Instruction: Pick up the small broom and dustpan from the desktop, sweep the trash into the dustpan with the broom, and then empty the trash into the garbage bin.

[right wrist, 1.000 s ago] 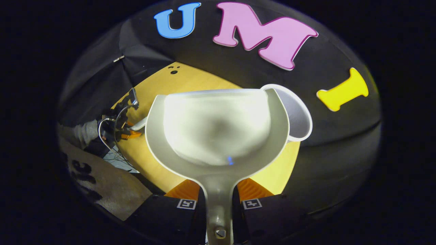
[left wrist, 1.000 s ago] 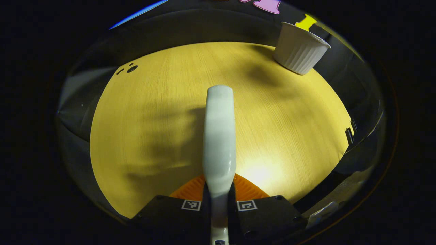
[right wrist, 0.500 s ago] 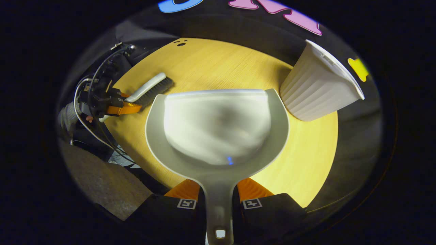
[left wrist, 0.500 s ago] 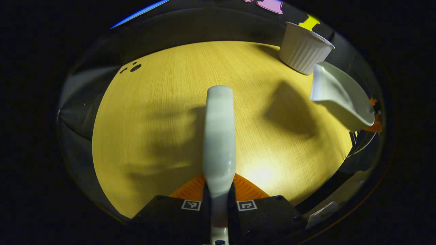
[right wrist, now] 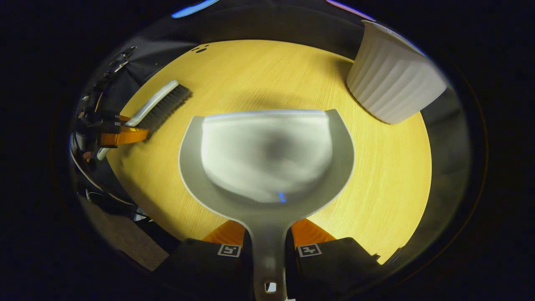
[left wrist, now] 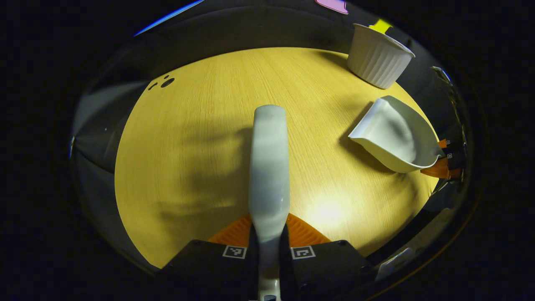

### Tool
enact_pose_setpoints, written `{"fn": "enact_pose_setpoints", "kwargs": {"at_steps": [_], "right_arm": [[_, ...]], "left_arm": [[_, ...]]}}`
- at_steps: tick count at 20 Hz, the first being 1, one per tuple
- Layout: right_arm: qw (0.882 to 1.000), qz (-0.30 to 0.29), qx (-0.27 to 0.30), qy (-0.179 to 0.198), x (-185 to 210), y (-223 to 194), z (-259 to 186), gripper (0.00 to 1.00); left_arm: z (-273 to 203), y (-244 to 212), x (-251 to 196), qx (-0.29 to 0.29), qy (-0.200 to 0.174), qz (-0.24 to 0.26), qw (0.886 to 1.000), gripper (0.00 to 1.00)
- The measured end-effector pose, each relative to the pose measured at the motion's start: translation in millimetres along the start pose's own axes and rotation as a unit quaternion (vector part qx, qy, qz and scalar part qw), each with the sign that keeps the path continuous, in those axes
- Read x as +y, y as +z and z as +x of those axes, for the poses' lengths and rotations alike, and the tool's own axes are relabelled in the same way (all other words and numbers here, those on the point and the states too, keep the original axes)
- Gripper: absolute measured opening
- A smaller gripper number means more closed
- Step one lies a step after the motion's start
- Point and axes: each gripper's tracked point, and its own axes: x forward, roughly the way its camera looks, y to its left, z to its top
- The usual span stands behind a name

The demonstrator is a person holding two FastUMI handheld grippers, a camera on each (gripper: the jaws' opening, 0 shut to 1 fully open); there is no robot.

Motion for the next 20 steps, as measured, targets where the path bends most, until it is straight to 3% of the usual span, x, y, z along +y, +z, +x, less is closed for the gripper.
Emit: {"fn": "enact_pose_setpoints", "kwargs": {"at_steps": [7, 8, 9, 14, 16, 18, 20], "right_arm": [[1.0, 0.005, -0.002, -0.006, -1.2, -5.0, 5.5, 0.38], [1.0, 0.006, -0.002, -0.006, -1.0, -4.9, 4.8, 0.31], [1.0, 0.006, -0.001, -0.007, -1.2, -4.9, 5.0, 0.35], [1.0, 0.007, 0.003, -0.005, -0.5, -8.4, 5.3, 0.37], [1.0, 0.006, 0.007, 0.0, 0.9, -11.0, 3.8, 0.38], [1.0, 0.0, 0.012, 0.006, 1.9, -12.1, 2.3, 0.34], [1.0, -0.004, 0.012, 0.013, 3.7, -13.7, -1.3, 0.41]], "left_arm": [[2.6, -1.8, -2.7, 0.005, 0.02, 0.006, 1.0, 0.25], [3.1, -2.1, -1.5, 0.007, 0.021, 0.008, 1.0, 0.25], [4.1, -0.8, -1.4, 0.005, 0.023, 0.011, 1.0, 0.25], [2.1, 1.6, 0.2, 0.005, 0.027, 0.017, 0.999, 0.26], [1.7, 4.7, 0.7, 0.004, 0.031, 0.021, 0.999, 0.33], [-2.5, 6.8, 1.6, 0.002, 0.036, 0.027, 0.999, 0.3], [-7.3, 6.3, 2.5, -0.002, 0.042, 0.032, 0.999, 0.33]]}}
